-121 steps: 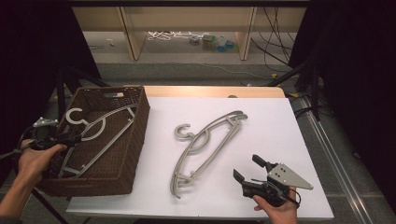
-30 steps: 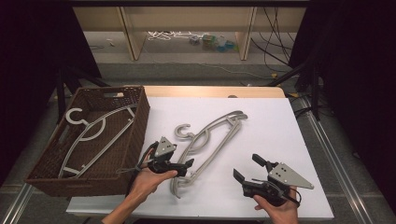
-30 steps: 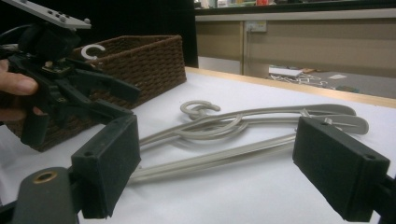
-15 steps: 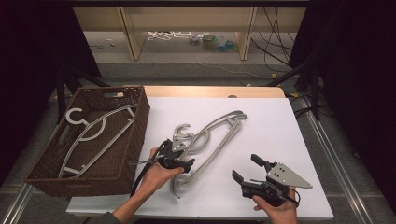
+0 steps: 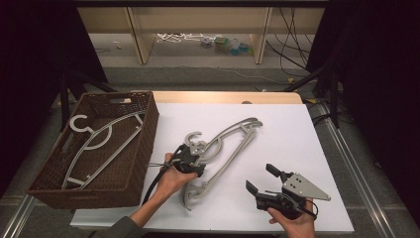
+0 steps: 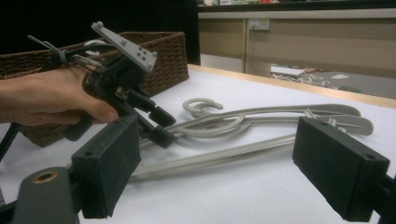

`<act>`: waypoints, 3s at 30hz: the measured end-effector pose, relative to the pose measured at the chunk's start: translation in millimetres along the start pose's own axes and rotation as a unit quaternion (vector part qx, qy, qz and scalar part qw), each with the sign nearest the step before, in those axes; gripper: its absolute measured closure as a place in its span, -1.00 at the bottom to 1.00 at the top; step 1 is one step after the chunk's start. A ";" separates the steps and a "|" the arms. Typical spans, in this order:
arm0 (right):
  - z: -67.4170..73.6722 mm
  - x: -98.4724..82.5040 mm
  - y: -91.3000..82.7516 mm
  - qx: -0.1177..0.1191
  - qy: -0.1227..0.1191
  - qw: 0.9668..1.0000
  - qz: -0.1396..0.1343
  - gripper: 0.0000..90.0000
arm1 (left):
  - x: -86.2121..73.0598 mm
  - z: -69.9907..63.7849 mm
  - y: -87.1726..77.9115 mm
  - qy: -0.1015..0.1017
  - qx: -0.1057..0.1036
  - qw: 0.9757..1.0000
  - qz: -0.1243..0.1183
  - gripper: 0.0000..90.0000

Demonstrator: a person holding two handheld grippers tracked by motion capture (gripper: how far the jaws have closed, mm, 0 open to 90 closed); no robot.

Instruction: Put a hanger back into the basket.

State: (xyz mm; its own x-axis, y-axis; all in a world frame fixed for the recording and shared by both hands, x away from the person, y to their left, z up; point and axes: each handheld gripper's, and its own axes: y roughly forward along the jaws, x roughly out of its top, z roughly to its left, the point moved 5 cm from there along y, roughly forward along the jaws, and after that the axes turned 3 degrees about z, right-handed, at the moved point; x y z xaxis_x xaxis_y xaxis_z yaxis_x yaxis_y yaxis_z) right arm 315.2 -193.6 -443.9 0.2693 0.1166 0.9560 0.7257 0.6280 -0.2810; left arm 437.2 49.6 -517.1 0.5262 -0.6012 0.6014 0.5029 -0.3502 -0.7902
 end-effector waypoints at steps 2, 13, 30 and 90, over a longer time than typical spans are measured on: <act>0.5 0.6 0.4 0.003 0.003 1.000 -0.006 -0.64 | -0.5 3.7 3.1 -0.006 0.001 1.000 0.000 0.19; 0.1 0.3 0.6 0.002 0.003 1.000 -0.005 -0.64 | -0.5 9.5 5.3 -0.053 -0.023 0.998 -0.015 0.57; -1.2 1.2 -0.7 -0.005 0.004 1.000 -0.008 -0.64 | 0.2 22.9 -8.9 -0.164 -0.087 0.980 -0.071 0.73; -4.4 0.9 0.8 -0.001 0.009 1.000 -0.010 -0.64 | 35.5 56.2 -149.9 -0.182 -0.095 0.954 -0.217 0.80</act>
State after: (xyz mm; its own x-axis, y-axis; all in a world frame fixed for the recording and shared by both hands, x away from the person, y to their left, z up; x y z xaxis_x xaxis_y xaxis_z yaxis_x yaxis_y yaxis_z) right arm 318.9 -196.4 -443.7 0.2660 0.0890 0.9599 0.7324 0.6288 -0.2612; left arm 419.0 121.1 -370.6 0.5170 -0.0923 0.8510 0.6130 -0.6539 -0.4434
